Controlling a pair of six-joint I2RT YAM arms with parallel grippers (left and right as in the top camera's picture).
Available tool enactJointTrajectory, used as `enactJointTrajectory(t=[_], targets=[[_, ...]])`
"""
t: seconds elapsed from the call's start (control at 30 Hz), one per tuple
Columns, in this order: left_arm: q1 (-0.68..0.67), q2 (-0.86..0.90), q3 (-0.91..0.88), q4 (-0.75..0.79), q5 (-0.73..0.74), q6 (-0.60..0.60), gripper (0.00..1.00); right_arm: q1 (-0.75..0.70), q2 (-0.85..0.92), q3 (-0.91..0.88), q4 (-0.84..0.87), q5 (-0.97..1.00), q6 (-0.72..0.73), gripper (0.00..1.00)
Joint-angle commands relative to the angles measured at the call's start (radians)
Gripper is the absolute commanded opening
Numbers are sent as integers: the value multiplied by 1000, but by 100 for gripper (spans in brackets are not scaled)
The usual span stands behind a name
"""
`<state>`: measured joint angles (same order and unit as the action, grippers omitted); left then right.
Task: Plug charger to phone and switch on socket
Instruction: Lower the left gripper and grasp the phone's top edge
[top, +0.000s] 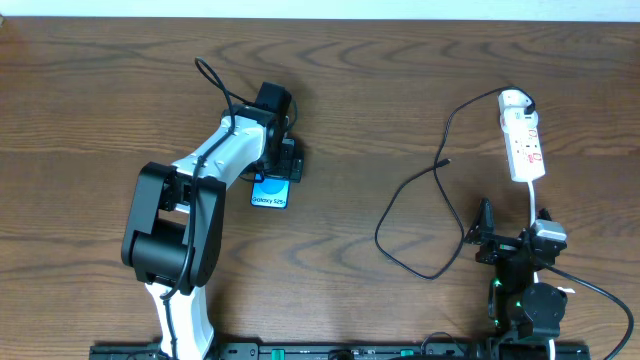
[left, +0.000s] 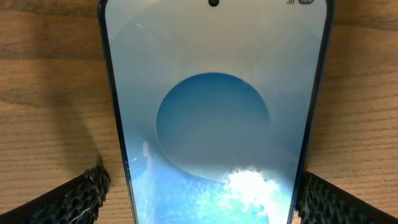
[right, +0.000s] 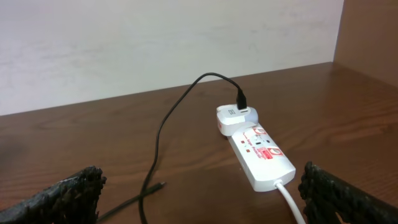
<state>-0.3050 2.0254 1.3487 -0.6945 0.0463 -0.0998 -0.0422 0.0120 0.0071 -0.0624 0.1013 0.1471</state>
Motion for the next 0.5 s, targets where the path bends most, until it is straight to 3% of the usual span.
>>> enactJointTrajectory(t=[0.0, 0.3, 0.47], targets=[[0, 17, -8, 3, -2, 9, 98, 6, -3, -2, -2, -3, -14, 99], [0, 17, -8, 5, -2, 9, 99, 6, -3, -2, -2, -3, -14, 99], [0, 17, -8, 5, -2, -11, 93, 6, -3, -2, -2, -3, -14, 99]])
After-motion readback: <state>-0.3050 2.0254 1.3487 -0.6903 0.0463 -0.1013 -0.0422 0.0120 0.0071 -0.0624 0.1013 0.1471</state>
